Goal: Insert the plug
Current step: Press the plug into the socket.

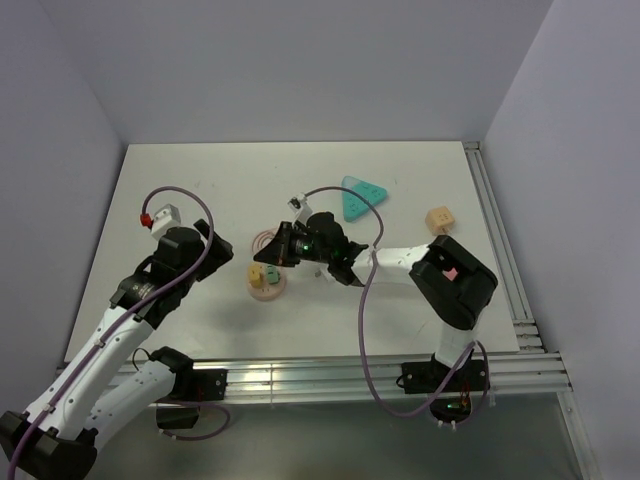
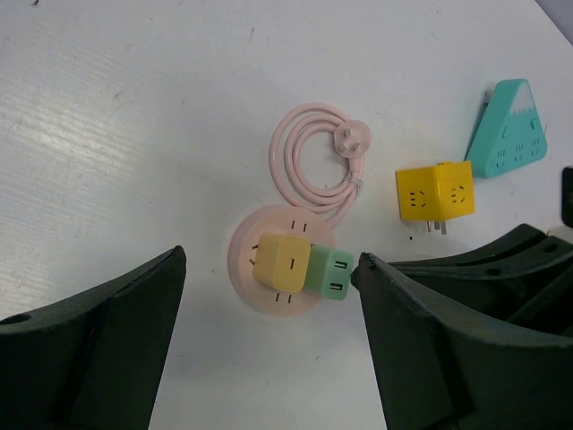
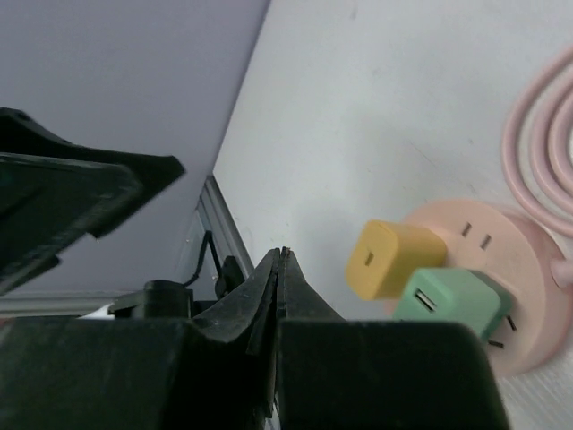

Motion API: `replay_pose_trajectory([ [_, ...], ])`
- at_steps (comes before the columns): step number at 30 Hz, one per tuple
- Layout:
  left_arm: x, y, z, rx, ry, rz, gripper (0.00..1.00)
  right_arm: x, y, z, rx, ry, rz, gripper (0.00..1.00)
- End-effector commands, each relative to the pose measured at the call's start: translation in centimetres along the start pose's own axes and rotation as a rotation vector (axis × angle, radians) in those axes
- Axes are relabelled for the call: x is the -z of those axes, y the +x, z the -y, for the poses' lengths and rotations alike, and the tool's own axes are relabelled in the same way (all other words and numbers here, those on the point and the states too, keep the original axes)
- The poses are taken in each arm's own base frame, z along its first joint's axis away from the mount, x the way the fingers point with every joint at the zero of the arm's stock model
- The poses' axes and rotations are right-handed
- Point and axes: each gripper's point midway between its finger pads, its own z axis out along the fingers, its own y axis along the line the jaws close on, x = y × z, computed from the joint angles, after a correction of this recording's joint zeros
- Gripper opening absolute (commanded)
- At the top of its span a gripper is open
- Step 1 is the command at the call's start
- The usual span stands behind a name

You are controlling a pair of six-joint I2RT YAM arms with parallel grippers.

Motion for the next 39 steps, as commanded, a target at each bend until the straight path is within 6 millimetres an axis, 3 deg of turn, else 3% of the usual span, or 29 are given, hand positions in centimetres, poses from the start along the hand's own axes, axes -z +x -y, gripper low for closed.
replay_pose_trajectory([
  [1, 0.0, -0.6, 0.8, -0.008, 0.03, 0.016, 0.83, 0.9, -3.2, -3.8, 0.08, -0.05, 0.059, 0.0],
  [5, 0.0, -0.6, 0.8, -0.009, 0.035, 0.015, 0.83, 0.6, -2.8, -2.3, 0.075, -0.013, 0.056, 0.0],
  [8, 0.0, -0.5, 0.8, -0.01, 0.035, 0.012, 0.83, 0.7, -1.7, 0.4, 0.023, 0.005, 0.062, 0.0],
  [10, -0.1, -0.4, 0.8, -0.018, 0.036, 0.009, 0.83, 0.7, -0.4, 3.3, -0.022, 0.055, 0.048, 0.0],
  [14, -0.2, -0.4, 0.8, -0.022, 0.035, 0.006, 0.83, 0.8, 0.7, 5.6, -0.07, 0.081, 0.035, 0.0],
  [20, -0.2, -0.3, 0.9, -0.02, 0.038, 0.003, 0.82, 1.3, -0.4, 4.5, -0.024, 0.089, 0.055, 0.0],
  [29, -0.5, 0.3, 1.3, -0.021, 0.058, -0.022, 0.83, 3.0, -3.4, 0.1, 0.078, 0.065, 0.107, 0.0],
  [33, -1.0, 1.4, 1.6, -0.027, 0.077, -0.068, 0.86, 4.7, -4.5, -0.1, 0.133, 0.124, 0.148, 0.0],
  [37, -1.5, 2.3, 2.3, -0.032, 0.112, -0.103, 0.87, 6.3, -4.2, 1.3, 0.171, 0.221, 0.147, 0.0],
  [39, -1.8, 2.8, 2.6, -0.034, 0.128, -0.123, 0.87, 7.3, -4.5, 1.4, 0.202, 0.247, 0.159, 0.08],
])
